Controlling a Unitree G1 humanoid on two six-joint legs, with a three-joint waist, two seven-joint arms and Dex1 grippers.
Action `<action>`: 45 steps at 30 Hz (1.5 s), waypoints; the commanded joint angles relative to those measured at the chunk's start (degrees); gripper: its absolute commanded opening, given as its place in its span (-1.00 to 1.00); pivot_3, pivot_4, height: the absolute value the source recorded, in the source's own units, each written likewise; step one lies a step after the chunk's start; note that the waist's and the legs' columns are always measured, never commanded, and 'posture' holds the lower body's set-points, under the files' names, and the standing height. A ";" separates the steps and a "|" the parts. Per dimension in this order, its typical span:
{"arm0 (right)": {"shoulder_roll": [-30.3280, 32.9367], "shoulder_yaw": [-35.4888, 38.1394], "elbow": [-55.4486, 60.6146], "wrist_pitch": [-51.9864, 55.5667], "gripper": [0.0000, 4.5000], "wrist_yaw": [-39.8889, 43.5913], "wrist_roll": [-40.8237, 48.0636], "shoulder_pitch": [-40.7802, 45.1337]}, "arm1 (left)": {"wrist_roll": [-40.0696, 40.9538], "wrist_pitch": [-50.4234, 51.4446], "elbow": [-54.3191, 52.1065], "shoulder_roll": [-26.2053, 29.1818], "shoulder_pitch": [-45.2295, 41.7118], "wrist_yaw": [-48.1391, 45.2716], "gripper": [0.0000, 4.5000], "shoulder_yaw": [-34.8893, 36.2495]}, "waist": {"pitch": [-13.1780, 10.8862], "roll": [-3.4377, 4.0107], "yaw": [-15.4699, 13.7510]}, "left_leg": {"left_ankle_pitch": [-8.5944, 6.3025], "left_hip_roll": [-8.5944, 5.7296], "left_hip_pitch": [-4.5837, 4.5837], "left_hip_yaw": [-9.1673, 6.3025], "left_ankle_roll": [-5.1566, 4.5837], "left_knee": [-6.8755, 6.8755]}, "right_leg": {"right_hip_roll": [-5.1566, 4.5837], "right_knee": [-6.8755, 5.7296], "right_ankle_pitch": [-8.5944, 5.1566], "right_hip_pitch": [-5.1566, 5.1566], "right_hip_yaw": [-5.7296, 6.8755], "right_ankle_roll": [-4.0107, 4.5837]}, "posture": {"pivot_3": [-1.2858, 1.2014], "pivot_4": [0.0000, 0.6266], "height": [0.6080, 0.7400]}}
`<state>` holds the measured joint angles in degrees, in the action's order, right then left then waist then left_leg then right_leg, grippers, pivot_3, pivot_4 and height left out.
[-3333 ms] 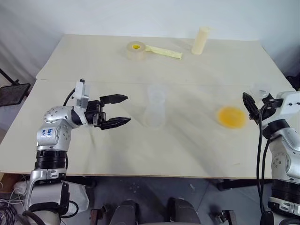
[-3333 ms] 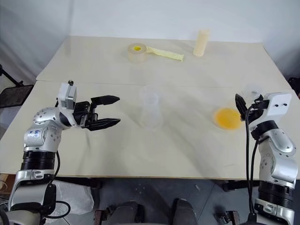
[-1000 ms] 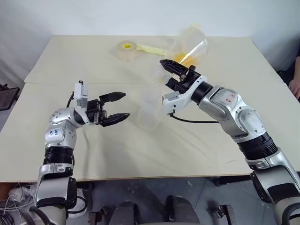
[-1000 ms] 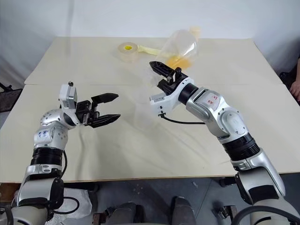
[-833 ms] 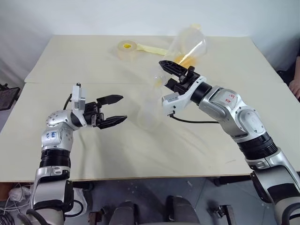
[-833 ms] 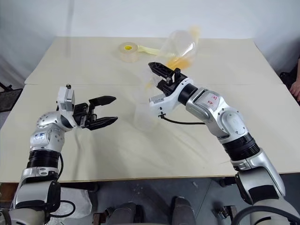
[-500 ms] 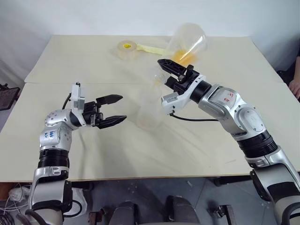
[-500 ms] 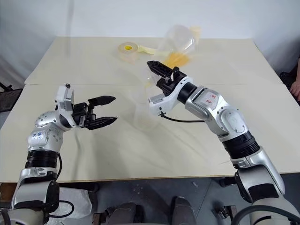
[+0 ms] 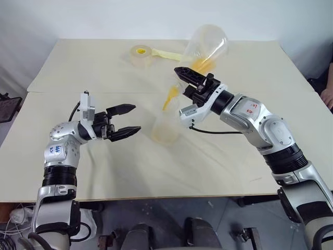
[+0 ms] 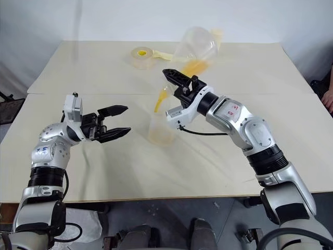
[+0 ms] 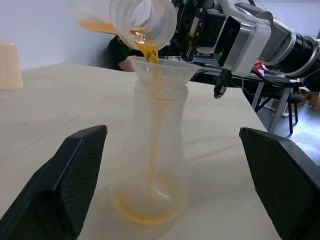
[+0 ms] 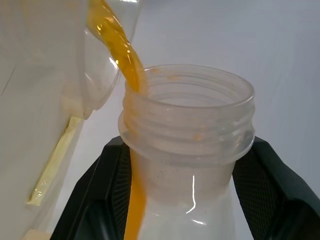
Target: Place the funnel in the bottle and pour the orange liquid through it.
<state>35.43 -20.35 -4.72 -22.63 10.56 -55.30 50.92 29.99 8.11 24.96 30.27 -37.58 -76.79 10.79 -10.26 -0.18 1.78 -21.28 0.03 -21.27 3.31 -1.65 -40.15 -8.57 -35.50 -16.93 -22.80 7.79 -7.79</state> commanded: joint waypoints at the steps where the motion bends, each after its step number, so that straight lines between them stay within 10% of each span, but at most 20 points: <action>1: 0.57 1.13 1.12 -0.66 0.09 -1.63 -0.21 2.04 | 0.33 -0.29 -2.68 0.63 -0.71 0.89 1.00 0.44 | 0.00 0.00 0.00 | 0.00 0.00 0.00 0.00 0.00 0.00 | 0.00 0.00 0.00 0.00 0.00 0.00 | 0.03 -0.52 1.00; 45: 1.36 0.30 -1.66 -4.67 0.09 -6.46 -5.41 4.34 | 0.39 -0.10 -3.00 0.51 -1.07 0.32 1.00 -0.10 | 0.00 0.00 0.02 | 0.00 0.00 0.00 0.00 0.00 0.01 | 0.00 0.00 0.00 0.00 0.00 0.00 | 0.03 -0.52 1.00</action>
<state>35.85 -20.35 -7.28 -26.71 5.52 -60.67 53.53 29.97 8.65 23.34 30.26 -37.59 -75.97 10.62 -10.26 -0.17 1.80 -21.28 0.04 -21.27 3.31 -1.65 -40.14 -8.57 -35.50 -16.93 -22.80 7.79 -7.79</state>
